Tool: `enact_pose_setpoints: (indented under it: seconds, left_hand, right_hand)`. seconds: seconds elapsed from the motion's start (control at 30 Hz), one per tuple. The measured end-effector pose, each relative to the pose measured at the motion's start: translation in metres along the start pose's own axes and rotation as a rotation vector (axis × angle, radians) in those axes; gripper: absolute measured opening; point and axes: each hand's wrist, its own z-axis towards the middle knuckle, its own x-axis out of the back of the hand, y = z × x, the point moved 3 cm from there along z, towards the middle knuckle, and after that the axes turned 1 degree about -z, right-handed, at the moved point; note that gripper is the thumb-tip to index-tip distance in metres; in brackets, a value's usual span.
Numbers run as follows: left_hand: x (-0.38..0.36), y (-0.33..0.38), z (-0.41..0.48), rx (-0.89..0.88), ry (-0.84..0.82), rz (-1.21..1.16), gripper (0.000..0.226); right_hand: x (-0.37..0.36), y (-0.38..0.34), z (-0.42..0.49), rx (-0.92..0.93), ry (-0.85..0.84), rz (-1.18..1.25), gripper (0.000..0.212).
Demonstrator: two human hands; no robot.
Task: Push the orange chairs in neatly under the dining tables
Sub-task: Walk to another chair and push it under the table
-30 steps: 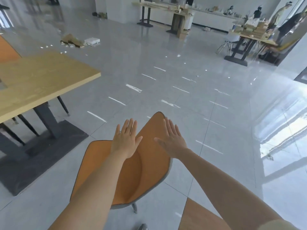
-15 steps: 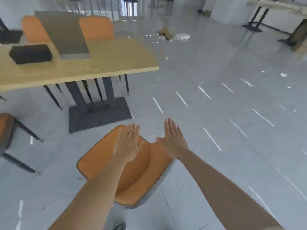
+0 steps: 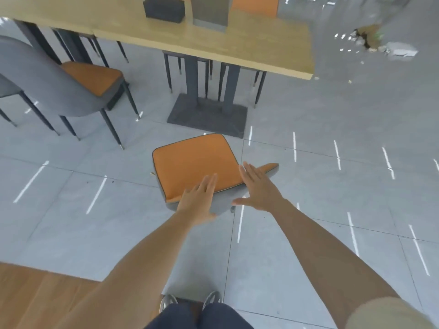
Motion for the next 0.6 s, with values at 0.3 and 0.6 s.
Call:
enact_pose_setpoints:
  seconds: [0.3,0.6]
  left_hand:
    - [-0.002,-0.002,0.02,0.125,0.09,0.069,0.069]
    - [0.003,-0.015,0.041,0.01,0.085,0.137,0.057]
  right_hand:
    - [-0.003,0.039,0.03,0.021,0.125,-0.057,0.06]
    - [-0.004,0.049,0.058,0.078,0.281,-0.191,0.022]
